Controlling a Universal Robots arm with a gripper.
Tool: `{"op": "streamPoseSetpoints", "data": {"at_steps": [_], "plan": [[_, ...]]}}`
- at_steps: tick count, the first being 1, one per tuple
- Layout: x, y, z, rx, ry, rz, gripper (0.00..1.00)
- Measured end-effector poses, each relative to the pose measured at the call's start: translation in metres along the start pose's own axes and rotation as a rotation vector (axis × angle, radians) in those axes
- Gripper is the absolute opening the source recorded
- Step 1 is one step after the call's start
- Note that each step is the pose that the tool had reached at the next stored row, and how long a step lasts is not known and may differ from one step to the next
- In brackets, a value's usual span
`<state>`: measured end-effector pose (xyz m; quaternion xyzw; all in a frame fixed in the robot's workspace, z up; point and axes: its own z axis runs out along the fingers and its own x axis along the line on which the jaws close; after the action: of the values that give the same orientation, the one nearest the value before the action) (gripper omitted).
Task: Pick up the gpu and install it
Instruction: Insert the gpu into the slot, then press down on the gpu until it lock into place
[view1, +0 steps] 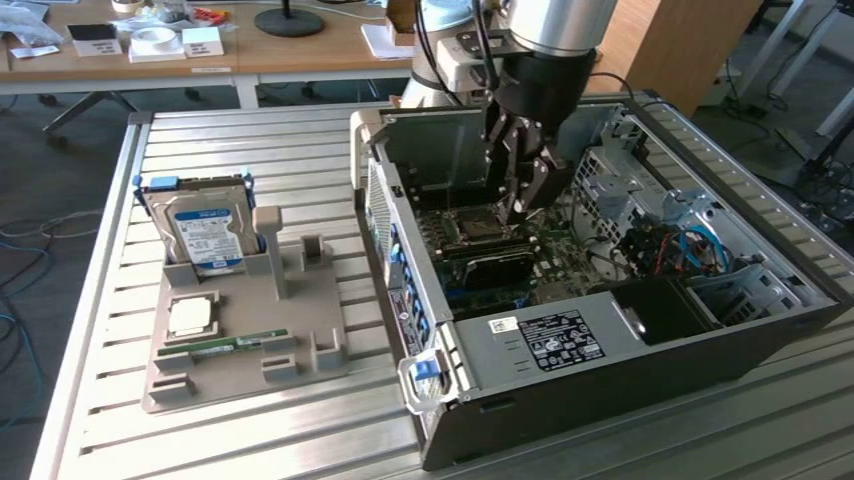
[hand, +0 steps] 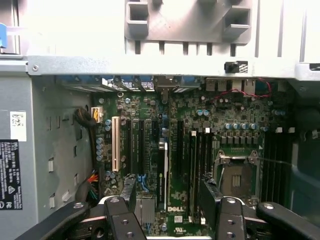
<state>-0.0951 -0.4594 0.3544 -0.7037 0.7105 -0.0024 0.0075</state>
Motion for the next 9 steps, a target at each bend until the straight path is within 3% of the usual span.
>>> {"op": "streamPoseSetpoints", "data": {"at_steps": [9], "plan": [[0.0, 0.0, -0.0013, 0.0, 0.0, 0.0, 0.64]]}}
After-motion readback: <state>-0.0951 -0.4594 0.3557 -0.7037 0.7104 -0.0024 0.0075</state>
